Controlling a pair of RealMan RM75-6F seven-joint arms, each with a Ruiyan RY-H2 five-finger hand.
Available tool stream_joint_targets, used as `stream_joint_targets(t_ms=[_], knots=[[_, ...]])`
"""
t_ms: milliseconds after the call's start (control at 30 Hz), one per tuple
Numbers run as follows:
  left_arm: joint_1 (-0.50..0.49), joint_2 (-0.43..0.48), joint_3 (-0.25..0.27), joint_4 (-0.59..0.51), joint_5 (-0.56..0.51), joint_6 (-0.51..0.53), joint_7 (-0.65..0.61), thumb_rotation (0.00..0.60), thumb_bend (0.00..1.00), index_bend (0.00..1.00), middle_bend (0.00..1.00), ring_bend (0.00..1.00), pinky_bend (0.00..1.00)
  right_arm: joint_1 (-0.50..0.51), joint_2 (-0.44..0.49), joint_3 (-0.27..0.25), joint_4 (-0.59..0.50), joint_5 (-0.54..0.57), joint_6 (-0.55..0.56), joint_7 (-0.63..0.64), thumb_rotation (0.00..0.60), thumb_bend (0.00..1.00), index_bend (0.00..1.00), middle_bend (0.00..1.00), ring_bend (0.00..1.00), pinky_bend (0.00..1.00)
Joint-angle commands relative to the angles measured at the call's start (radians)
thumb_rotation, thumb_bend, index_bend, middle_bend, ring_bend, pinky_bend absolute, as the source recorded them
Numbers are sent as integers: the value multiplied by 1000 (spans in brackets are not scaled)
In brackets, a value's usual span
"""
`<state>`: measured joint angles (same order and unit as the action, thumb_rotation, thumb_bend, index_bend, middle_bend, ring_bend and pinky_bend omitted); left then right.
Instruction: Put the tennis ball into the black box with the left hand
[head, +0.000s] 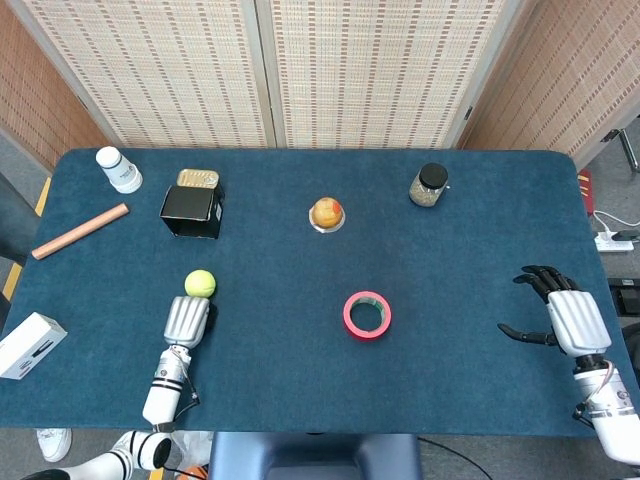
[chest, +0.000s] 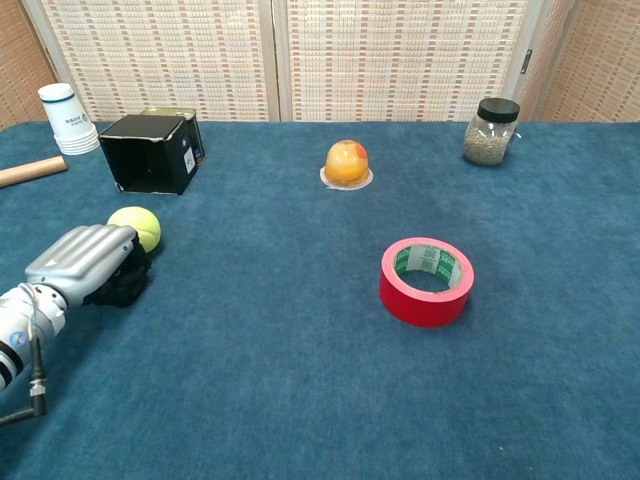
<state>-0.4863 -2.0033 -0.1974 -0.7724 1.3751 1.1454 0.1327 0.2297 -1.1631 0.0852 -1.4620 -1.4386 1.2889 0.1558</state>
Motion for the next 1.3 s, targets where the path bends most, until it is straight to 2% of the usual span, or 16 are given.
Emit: stream_joint_targets(t_ms=[33,200,333,633,933,1000,1033,1100,1133,1167,1200,1233,1300], knots=[[-6,-4,-4,-21,-10,1,24,600,719,1000,1000,1000,1000,2,-1,-2,-2,-3,-3,-4,529,0,313,189,153,263],[-23,-2,-22,-26,-35,-12,51,600,719,1000,1000,1000,1000,-4,2,-1,-4,-4,8,1,528,0,313,191,156,263],[-51,-9,-31,18,-46,-40,46,600,719,1000,1000,1000,1000,-4,2,-3,-3,-7,9,2,528,0,313,191,156,263],[-125,-14,-71,136,-63,-78,-20,600,719,1000,1000,1000,1000,-5,0,1,-2,-2,10,-3,528,0,313,191,156,263],[-178,-33,-93,176,-70,-77,-98,600,714,1000,1000,999,1000,0,-6,5,0,13,-3,-16,528,0,313,191,156,263],[-186,-30,-87,180,-69,-102,-126,600,670,986,992,935,963,0,-6,7,1,15,-4,-15,528,0,313,191,156,263],[-193,-15,-70,175,-57,-134,-154,572,609,913,916,823,879,1,-7,8,2,17,-4,-15,528,0,313,191,156,263],[-205,13,-51,163,-48,-194,-194,401,474,641,547,419,507,1,-6,7,2,17,-6,-15,527,0,313,191,156,263],[-213,28,-52,153,-47,-210,-220,288,432,475,308,197,268,1,-6,7,2,16,-6,-15,527,0,313,191,156,263],[-219,36,-55,149,-48,-216,-240,239,415,382,180,89,139,1,-6,6,2,15,-6,-14,528,0,313,191,156,263],[-225,42,-60,151,-48,-211,-252,201,397,267,65,9,27,1,-5,6,1,15,-5,-13,528,0,313,191,156,263],[-232,44,-67,161,-43,-191,-259,181,375,191,11,0,0,0,-5,6,2,14,-5,-11,529,0,313,191,156,263],[-243,48,-72,175,-41,-179,-272,167,344,132,0,0,0,0,-4,7,2,15,-5,-8,528,0,313,191,156,263]])
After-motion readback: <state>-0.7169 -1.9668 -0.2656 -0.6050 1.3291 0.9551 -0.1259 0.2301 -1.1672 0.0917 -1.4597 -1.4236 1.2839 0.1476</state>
